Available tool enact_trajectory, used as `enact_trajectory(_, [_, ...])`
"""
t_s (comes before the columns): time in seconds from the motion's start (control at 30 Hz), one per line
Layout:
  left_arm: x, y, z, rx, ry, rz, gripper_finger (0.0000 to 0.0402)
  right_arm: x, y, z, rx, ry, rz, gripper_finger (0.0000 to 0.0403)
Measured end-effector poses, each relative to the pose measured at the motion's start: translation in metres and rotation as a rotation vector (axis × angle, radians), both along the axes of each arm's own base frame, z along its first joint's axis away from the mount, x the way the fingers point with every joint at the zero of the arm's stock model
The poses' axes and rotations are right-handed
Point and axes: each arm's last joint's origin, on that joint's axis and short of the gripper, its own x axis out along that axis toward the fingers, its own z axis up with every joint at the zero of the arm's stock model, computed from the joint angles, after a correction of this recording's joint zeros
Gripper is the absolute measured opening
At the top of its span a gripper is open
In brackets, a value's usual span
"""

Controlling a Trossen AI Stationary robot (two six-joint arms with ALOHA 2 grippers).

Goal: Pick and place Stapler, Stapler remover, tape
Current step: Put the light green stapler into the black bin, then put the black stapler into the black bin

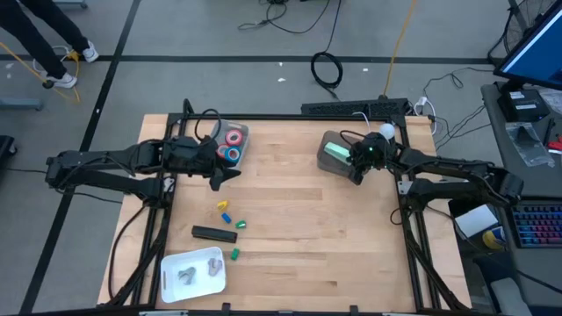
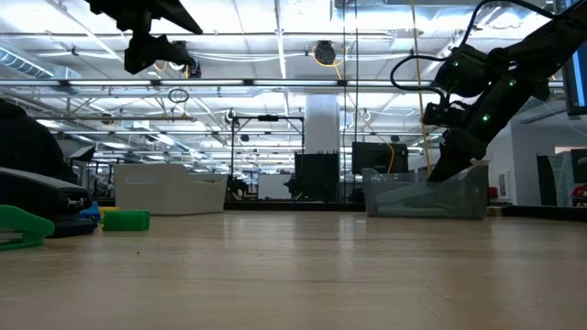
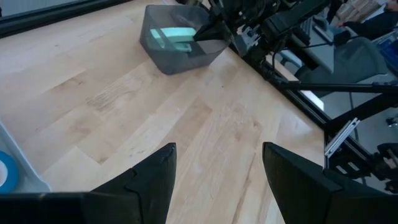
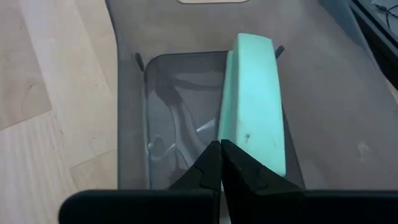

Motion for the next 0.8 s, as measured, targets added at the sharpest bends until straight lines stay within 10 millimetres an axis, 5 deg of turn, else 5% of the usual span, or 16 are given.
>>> enact_trajectory(0.33, [0.0,-0.001,0.0,0.0,0.0,-0.008,0.0241,0.0,0.001,0.003,-0.006,-0.024,-0.003,0.0])
enact_trajectory(0.8, [0.001,-0.014,-0.001,0.004,0.008,-0.08,0.0241,-0.006,0.037,0.053,0.151,-0.478,0.233,0.0])
